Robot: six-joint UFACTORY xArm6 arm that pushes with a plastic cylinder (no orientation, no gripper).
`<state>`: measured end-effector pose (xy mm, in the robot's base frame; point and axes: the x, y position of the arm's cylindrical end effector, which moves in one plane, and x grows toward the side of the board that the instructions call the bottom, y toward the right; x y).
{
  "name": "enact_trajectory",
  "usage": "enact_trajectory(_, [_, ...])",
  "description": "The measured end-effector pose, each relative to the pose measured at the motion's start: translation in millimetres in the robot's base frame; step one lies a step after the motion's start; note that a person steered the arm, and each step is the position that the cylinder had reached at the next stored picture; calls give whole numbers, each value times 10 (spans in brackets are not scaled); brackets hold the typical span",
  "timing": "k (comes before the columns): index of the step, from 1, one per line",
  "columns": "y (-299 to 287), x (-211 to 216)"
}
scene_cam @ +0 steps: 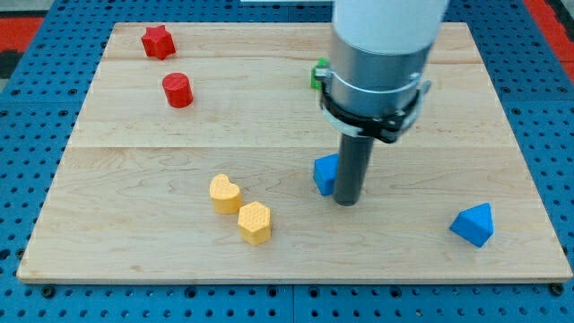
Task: Push the yellow hexagon towards the bottom left of the board
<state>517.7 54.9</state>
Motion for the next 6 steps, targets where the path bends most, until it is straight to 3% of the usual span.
enact_trajectory(1, [-99,15])
enact_trajectory(3, [-278,443])
enact_trajectory(6, [-2369,465])
